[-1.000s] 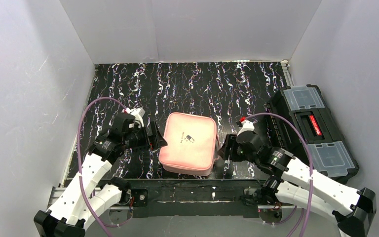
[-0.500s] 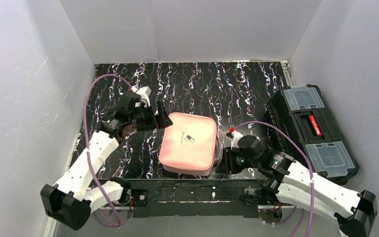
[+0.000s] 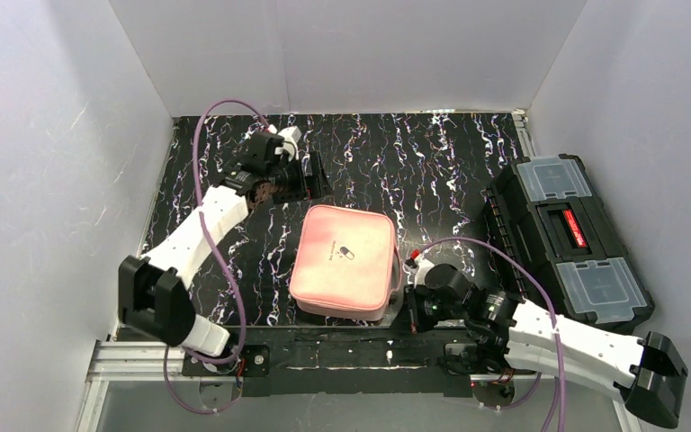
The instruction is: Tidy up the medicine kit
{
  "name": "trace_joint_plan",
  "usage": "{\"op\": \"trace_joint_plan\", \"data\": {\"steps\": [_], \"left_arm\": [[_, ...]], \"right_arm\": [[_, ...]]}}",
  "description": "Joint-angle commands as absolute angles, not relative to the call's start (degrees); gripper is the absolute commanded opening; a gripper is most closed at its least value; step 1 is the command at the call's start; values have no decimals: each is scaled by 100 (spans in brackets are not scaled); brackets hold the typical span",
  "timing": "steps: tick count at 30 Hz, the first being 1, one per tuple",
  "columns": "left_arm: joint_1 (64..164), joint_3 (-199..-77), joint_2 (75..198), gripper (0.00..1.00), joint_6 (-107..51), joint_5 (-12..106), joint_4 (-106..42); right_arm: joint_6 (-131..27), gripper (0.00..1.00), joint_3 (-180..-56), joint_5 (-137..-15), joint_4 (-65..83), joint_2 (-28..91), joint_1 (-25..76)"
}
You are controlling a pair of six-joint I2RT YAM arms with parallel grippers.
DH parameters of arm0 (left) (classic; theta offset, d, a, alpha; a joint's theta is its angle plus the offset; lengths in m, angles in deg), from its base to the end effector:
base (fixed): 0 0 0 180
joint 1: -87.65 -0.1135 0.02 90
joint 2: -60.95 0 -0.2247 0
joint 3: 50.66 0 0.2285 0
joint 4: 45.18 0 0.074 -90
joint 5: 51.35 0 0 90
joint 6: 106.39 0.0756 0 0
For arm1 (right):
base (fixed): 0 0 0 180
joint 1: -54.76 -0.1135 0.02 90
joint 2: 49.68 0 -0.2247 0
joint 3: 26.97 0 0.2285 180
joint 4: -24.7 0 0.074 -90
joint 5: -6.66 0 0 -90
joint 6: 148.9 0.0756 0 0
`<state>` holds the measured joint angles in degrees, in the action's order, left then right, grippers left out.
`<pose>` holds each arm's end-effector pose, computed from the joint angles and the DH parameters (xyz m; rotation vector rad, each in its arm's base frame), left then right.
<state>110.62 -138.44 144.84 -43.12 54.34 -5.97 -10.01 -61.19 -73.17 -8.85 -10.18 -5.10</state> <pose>0.3086 -0.1530 0.2676 0.0870 2.2705 -0.7758 0.0837 0.1708 0.1423 -0.3493 2.5091 1.1162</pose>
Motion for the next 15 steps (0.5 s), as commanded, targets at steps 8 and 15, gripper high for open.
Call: {"op": "trace_joint_plan", "data": {"steps": [8,15], "left_arm": [[10980,-15357,16660,98,-4249,6278,-1157],[10959,-15738,17362,98,-4415,6508,-1212]], "right_arm": [[132,1,-5918,-8333,936,-214,-1354],[187,1,-6289,-8781,1245,433,-1530]]}}
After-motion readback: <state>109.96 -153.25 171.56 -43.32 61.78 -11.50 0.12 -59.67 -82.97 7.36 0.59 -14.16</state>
